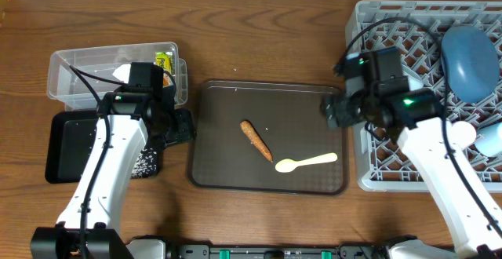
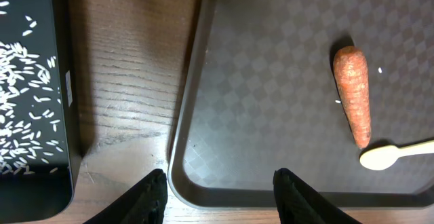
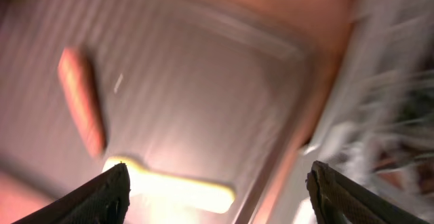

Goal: Sort waste into correct bins and load items into the dishwasher rack
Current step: 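Move the right gripper from the rack down to the cream spoon, then grasp the cream spoon handle with the right gripper and lift it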

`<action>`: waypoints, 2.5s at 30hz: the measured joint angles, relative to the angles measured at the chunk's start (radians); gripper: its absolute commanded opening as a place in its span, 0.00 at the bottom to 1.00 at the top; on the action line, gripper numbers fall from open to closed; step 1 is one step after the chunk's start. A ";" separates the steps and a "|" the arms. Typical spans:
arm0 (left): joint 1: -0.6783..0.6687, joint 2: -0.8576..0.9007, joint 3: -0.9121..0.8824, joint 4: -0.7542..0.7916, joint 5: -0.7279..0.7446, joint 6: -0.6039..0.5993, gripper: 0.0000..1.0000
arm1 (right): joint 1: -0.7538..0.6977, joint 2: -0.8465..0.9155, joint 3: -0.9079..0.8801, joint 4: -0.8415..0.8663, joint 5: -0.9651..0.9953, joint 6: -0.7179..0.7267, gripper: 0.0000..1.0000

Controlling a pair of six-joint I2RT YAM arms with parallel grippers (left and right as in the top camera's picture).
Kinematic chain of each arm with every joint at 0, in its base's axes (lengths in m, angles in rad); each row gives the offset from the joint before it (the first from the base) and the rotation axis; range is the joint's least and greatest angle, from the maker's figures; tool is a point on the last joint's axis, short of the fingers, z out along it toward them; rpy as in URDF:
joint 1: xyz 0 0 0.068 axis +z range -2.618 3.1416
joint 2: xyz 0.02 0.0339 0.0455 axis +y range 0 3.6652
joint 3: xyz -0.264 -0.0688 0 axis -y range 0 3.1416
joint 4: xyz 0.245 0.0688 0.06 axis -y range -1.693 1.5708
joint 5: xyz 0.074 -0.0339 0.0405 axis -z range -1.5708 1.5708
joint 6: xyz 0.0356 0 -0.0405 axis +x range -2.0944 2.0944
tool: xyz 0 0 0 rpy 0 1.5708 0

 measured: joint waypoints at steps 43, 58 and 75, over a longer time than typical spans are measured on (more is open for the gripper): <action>0.000 0.000 0.000 0.000 0.000 0.000 0.53 | 0.436 0.429 -0.082 0.108 0.186 -0.369 0.77; 0.000 0.000 0.000 0.000 0.000 0.000 0.53 | 0.436 0.412 -0.106 0.156 0.178 -0.297 0.56; 0.000 0.000 0.000 0.000 0.000 0.000 0.53 | 0.436 0.410 -0.110 0.200 0.166 -0.258 0.41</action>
